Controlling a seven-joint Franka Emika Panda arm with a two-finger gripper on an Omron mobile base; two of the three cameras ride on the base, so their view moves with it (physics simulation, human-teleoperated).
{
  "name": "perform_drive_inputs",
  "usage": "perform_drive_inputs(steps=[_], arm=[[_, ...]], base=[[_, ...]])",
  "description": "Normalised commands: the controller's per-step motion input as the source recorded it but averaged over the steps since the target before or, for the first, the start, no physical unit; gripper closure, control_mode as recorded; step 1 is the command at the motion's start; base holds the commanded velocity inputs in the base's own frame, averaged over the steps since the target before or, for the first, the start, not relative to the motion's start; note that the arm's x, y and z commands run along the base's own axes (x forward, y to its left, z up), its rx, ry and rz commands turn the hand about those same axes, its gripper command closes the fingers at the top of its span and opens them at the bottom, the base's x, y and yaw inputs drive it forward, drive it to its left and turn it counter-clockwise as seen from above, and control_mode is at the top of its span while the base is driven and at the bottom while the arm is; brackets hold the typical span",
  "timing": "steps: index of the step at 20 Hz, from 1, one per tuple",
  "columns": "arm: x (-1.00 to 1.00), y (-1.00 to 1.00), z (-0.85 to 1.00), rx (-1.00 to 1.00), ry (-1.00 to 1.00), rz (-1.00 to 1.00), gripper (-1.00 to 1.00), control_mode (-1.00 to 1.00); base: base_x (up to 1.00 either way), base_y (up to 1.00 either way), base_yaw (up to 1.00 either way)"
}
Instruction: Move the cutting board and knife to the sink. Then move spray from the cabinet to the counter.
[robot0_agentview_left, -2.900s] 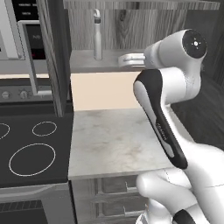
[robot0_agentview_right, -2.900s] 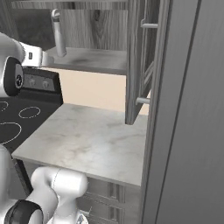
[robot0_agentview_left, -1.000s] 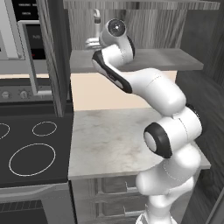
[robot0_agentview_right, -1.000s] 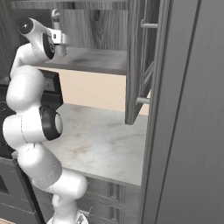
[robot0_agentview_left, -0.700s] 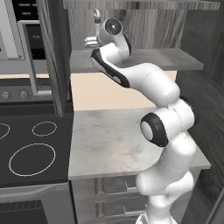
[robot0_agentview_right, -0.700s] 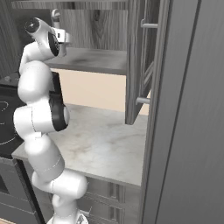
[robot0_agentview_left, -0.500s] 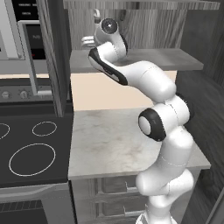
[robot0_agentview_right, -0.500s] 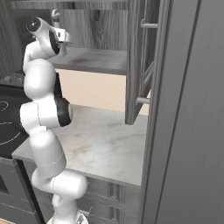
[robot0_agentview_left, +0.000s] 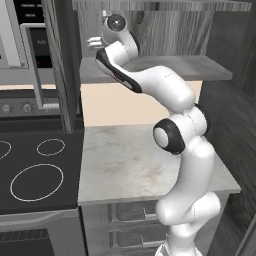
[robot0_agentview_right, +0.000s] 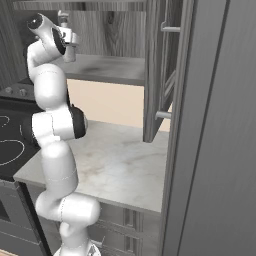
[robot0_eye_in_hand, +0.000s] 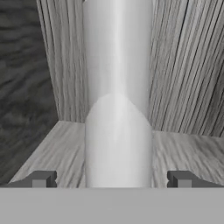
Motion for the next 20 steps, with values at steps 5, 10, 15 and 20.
perform_drive_inputs(steps=[5, 10, 15, 20], arm=[[-0.03, -0.16, -0.06, 0.01, 0.00, 0.00, 1.00, -1.00], [-0.14, -0.22, -0.09, 0.00, 0.00, 0.00, 1.00, -1.00], [-0.30, -0.16, -0.07, 0.00, -0.04, 0.00, 1.00, -1.00], [-0.97, 0.00, -0.25, 0.05, -0.28, 0.00, 1.00, -1.00]], base=[[0.00, 0.00, 0.00], [0.00, 0.00, 0.00], [0.00, 0.00, 0.00], [0.00, 0.00, 0.00]])
